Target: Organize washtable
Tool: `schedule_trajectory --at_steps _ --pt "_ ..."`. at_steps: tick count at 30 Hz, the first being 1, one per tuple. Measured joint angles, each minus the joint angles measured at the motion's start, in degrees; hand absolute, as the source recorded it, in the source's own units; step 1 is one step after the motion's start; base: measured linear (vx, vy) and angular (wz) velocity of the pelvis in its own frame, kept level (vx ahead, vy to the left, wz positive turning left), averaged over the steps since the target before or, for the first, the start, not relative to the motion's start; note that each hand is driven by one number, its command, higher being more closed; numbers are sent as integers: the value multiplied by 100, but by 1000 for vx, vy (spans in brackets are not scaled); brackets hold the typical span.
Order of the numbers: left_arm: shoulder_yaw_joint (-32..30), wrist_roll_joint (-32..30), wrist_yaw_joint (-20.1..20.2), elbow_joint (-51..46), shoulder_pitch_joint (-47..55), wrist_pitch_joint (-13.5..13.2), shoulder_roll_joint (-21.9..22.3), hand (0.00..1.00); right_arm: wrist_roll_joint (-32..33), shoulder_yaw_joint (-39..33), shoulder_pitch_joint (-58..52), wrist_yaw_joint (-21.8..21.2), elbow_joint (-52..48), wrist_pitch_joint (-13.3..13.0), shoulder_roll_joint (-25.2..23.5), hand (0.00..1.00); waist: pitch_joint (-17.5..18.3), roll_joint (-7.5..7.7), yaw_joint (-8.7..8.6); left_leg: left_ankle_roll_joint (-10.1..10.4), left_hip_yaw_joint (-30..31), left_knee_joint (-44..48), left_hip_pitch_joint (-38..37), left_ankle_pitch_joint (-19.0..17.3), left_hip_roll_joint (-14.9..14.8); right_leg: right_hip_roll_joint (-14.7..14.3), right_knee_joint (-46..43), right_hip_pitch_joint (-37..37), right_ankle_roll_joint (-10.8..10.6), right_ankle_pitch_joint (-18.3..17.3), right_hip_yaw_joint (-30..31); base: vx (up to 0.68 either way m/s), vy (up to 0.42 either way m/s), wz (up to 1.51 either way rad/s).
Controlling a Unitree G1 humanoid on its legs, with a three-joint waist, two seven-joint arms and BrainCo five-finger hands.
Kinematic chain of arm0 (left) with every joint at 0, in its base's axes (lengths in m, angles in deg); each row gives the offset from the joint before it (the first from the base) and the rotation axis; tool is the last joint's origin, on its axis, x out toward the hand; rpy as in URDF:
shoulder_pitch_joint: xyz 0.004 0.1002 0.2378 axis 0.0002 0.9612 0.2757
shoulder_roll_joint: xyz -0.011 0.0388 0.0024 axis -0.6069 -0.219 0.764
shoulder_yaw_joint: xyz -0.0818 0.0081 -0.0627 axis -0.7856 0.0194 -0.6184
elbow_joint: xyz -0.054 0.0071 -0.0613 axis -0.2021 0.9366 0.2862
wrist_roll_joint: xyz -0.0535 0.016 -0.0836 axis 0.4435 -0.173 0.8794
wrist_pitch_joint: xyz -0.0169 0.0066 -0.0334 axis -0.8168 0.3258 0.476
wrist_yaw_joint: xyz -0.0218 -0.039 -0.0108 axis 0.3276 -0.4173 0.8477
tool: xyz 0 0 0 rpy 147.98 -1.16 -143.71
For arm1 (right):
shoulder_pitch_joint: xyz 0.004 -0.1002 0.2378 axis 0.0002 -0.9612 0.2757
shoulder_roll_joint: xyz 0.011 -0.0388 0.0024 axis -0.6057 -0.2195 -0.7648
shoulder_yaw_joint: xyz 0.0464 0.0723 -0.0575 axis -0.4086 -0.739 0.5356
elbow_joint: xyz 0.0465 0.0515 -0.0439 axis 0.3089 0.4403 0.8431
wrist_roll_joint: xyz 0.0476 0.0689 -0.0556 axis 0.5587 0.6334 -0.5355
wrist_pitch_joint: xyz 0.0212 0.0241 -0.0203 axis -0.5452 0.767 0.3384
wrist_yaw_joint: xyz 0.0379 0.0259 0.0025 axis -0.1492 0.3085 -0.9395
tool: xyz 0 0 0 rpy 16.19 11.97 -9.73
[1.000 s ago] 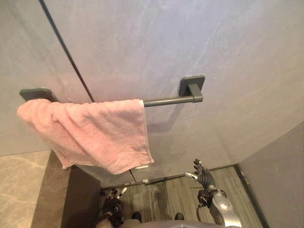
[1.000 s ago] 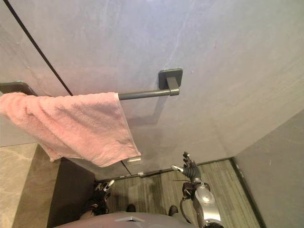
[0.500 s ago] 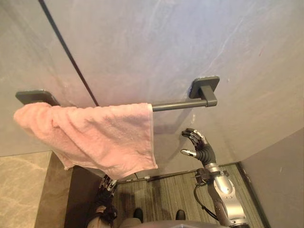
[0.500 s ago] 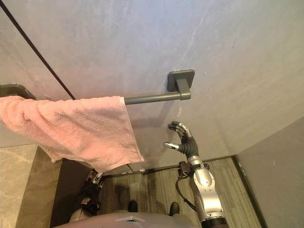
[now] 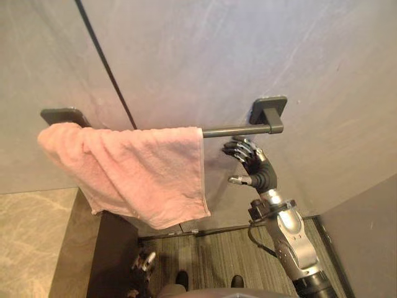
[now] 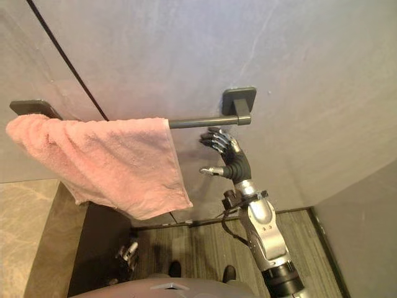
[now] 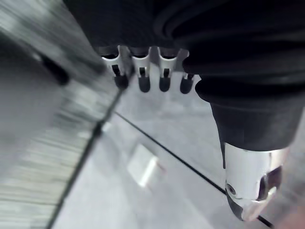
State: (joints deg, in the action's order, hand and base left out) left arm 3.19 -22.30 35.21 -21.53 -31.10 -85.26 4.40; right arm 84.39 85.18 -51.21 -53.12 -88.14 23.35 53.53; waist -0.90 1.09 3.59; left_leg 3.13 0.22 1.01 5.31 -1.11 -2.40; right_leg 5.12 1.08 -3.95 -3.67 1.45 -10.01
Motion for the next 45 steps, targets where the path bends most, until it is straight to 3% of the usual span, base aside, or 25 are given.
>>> schedule_trajectory --at_steps 8,15,20,21,24,37,45 --pt "-196 -162 -130 779 -342 -2 -144 0 127 562 409 -68 898 102 -101 0 -14 23 29 -2 -21 -185 -173 74 2 0 5 86 -4 0 6 0 1 0" --pt "-201 -157 -166 839 -375 1 -159 0 228 961 775 -84 1393 235 -167 0 -21 25 52 -5 -42 -222 -196 77 2 -1 24 94 -6 1 23 -1 1 -1" --pt "-191 -145 -201 486 -373 -6 -157 0 224 1108 927 -163 1620 286 -253 0 -29 38 182 -4 17 -264 -187 109 9 0 39 96 -7 0 -36 12 -2 5" --pt "-189 -141 -212 303 -356 -8 -157 0 222 1215 1034 -165 1769 295 -258 100 -49 37 186 -2 27 -269 -187 123 11 2 38 99 -7 0 -46 -5 0 4" --pt "-150 4 -220 -366 -346 -35 -158 0 218 1266 1197 -160 1812 372 -271 100 -191 38 195 3 120 -285 -168 174 11 8 36 118 -7 1 -126 -32 -5 14" --pt "-150 277 -215 -2326 -18 -132 -148 0 -19 1206 1292 -59 1809 378 -266 100 -197 31 270 11 280 -260 -39 224 -3 -3 36 83 8 5 -280 -10 -4 6" --pt "-335 281 -124 -3362 144 -283 -51 0 -253 271 774 -64 1704 370 -322 100 -242 -17 311 6 343 -286 10 234 17 34 10 79 6 -22 -348 -33 10 5"
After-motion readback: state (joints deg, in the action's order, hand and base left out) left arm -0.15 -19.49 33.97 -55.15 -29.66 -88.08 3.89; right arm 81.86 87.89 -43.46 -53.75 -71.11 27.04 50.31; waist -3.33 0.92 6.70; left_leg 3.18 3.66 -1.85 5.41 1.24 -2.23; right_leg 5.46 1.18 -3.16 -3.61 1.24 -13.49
